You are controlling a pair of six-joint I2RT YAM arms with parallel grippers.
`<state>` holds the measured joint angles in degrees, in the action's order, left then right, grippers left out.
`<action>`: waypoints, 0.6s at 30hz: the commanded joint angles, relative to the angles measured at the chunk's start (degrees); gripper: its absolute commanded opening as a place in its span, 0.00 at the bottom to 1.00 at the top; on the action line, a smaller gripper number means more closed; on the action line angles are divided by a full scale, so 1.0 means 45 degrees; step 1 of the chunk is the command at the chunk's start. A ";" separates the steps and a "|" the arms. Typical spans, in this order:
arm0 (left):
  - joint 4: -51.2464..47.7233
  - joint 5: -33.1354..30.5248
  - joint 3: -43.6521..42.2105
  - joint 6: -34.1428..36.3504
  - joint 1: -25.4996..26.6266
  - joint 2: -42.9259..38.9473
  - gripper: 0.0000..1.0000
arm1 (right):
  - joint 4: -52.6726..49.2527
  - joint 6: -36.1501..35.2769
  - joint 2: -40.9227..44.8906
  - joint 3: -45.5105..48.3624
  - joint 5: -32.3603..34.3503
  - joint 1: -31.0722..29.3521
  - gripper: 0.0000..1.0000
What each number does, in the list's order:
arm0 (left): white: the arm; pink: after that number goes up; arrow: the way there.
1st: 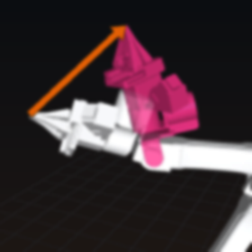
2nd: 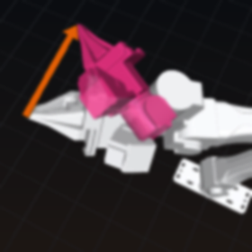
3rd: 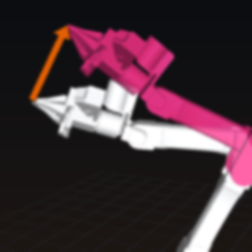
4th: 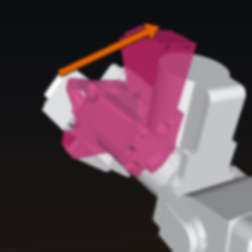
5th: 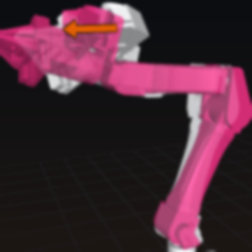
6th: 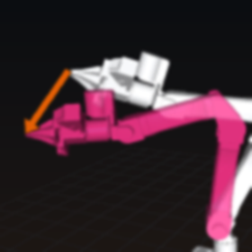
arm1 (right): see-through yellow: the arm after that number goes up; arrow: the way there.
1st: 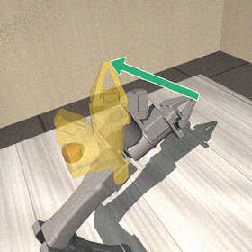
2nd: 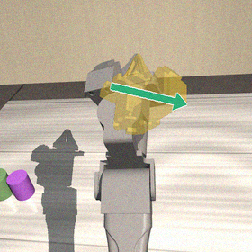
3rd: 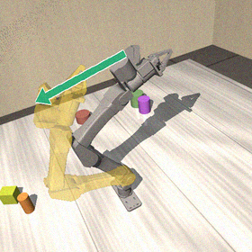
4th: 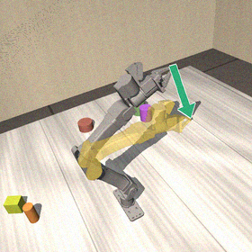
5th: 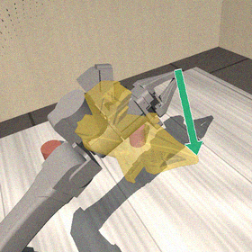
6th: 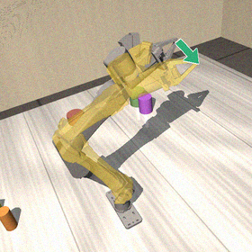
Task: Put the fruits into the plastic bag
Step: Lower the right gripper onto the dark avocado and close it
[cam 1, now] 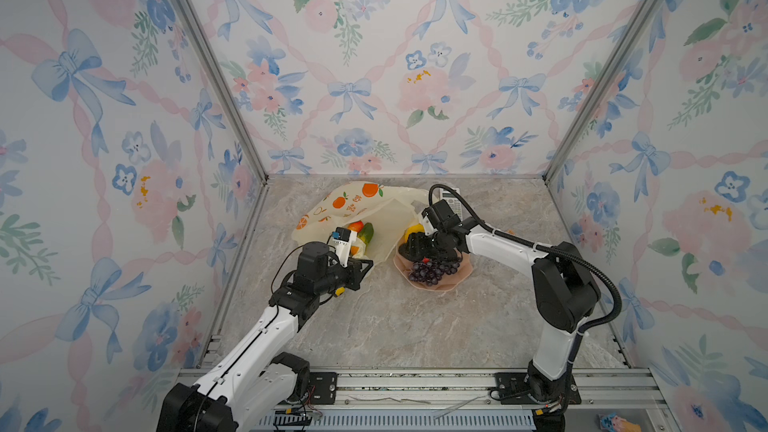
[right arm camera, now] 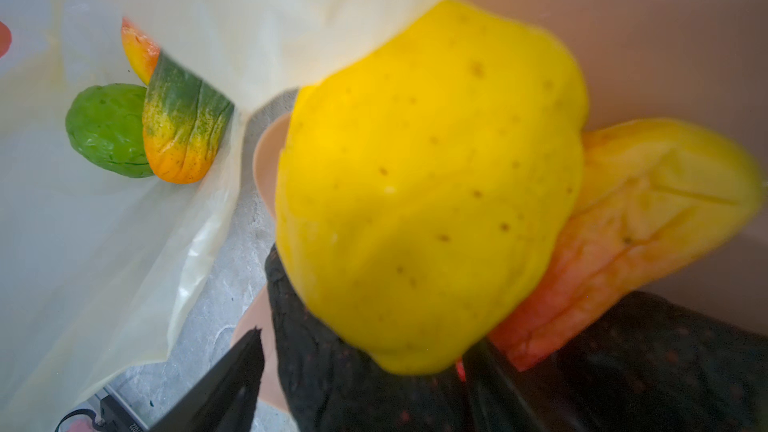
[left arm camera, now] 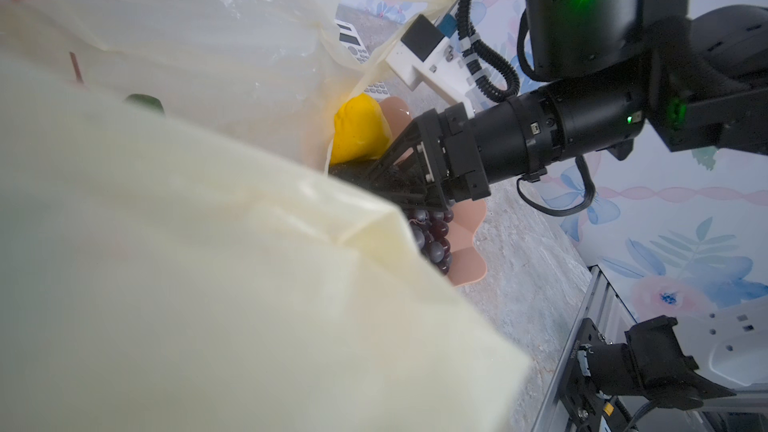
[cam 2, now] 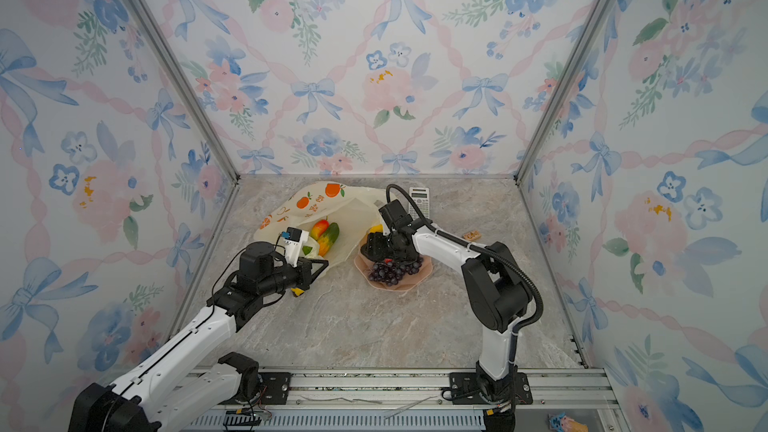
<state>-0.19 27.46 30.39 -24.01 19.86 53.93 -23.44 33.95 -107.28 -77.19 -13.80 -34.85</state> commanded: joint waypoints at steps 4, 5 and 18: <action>-0.0056 -0.0048 0.0230 0.0273 0.0038 -0.0082 0.00 | 0.0553 0.0326 -0.0395 0.0085 -0.0253 0.0191 0.73; -0.0056 -0.0038 0.0238 0.0283 0.0028 -0.0103 0.00 | 0.0551 0.0326 -0.0397 0.0083 -0.0256 0.0192 0.73; -0.0061 -0.0009 0.0230 0.0257 0.0038 -0.0083 0.00 | 0.0639 0.0326 -0.0710 0.0170 -0.0312 0.0206 0.69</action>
<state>-0.19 27.46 30.39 -24.01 19.86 53.93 -20.93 34.96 -108.44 -76.97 -14.90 -34.48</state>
